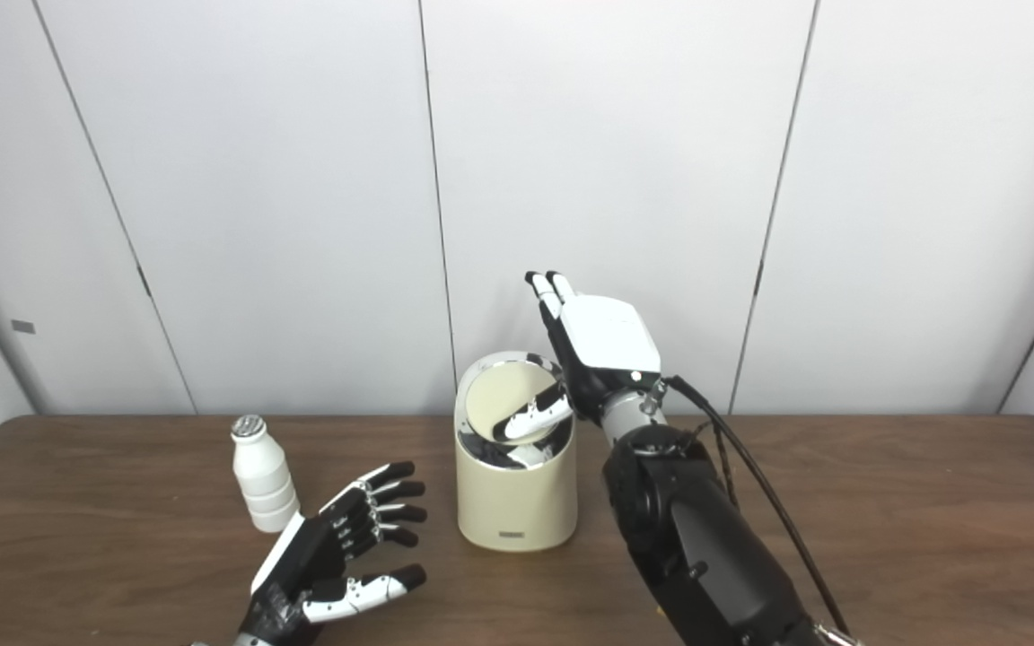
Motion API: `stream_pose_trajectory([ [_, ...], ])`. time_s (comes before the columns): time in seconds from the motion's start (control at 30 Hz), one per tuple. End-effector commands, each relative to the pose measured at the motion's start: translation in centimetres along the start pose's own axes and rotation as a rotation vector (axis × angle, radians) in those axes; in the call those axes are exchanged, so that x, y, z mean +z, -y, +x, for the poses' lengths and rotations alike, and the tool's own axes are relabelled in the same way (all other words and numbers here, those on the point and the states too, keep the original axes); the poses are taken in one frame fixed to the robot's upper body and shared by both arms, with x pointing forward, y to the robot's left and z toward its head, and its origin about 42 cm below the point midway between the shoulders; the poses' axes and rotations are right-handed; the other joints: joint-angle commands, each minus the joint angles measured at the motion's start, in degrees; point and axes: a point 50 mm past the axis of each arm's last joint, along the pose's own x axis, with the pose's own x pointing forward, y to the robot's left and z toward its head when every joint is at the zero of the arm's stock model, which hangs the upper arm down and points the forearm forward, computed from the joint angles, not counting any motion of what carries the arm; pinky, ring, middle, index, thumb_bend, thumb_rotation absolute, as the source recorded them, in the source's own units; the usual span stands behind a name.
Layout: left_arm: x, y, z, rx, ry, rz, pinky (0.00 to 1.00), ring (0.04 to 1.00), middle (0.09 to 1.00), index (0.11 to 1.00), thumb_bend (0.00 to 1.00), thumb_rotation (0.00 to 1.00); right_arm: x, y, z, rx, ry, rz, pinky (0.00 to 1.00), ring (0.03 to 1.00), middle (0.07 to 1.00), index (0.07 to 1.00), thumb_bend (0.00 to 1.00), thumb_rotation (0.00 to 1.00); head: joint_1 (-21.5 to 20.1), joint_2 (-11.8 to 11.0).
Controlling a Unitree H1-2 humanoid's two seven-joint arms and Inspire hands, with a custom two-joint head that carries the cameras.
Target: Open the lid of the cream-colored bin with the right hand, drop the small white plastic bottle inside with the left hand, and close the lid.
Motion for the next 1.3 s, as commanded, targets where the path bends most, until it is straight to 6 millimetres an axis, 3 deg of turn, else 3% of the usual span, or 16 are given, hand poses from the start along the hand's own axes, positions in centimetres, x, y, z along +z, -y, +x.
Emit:
stream_pose_trajectory([
  [0.0,1.3,-0.3,0.8,0.0,0.06,0.001,0.64,0.735,0.813,0.869,0.71,0.07,-1.8,-0.9,-0.5,0.06,-0.053,-0.029,0.83,0.914,0.985,0.974,0.95,0.26,0.04,0.07],
  [0.2,1.3,-0.4,0.9,0.002,0.061,0.004,0.65,0.737,0.812,0.866,0.71,0.08,-1.5,1.7,-1.1,-0.026,-0.004,0.152,0.74,0.883,0.97,0.953,0.94,0.34,0.04,0.07],
  [0.3,1.3,-0.4,0.8,0.004,0.062,0.006,0.65,0.738,0.812,0.87,0.71,0.08,-1.4,3.7,-1.7,-0.073,0.015,0.324,0.69,0.881,0.971,0.956,0.92,0.38,0.16,0.33],
  [0.43,1.4,-0.5,0.8,0.008,0.061,0.009,0.65,0.735,0.809,0.869,0.71,0.08,-1.4,5.4,-3.5,-0.11,0.046,0.601,0.8,0.921,0.953,0.946,0.9,0.35,0.17,0.47],
  [0.57,1.5,-0.6,0.7,0.011,0.061,0.012,0.65,0.728,0.805,0.866,0.7,0.07,-1.7,5.6,-5.9,-0.159,0.056,0.737,0.69,0.888,0.94,0.929,0.9,0.33,0.28,0.31],
  [0.7,1.5,-0.5,0.7,0.011,0.059,0.021,0.64,0.723,0.804,0.859,0.71,0.07,-2.3,4.3,-8.7,-0.156,0.011,0.845,0.66,0.851,0.899,0.891,0.8,0.28,0.18,0.33],
  [0.87,1.5,-0.5,0.7,0.01,0.059,0.021,0.64,0.729,0.805,0.862,0.71,0.07,-3.9,0.9,-11.4,-0.164,-0.004,0.855,0.69,0.858,0.89,0.895,0.75,0.23,-0.07,0.33],
  [1.27,1.7,-0.8,0.4,0.026,0.061,0.013,0.65,0.73,0.803,0.86,0.69,0.06,-8.6,-6.6,-15.1,-0.204,-0.027,0.996,0.71,0.839,0.898,0.906,0.82,0.25,-0.15,0.59],
])
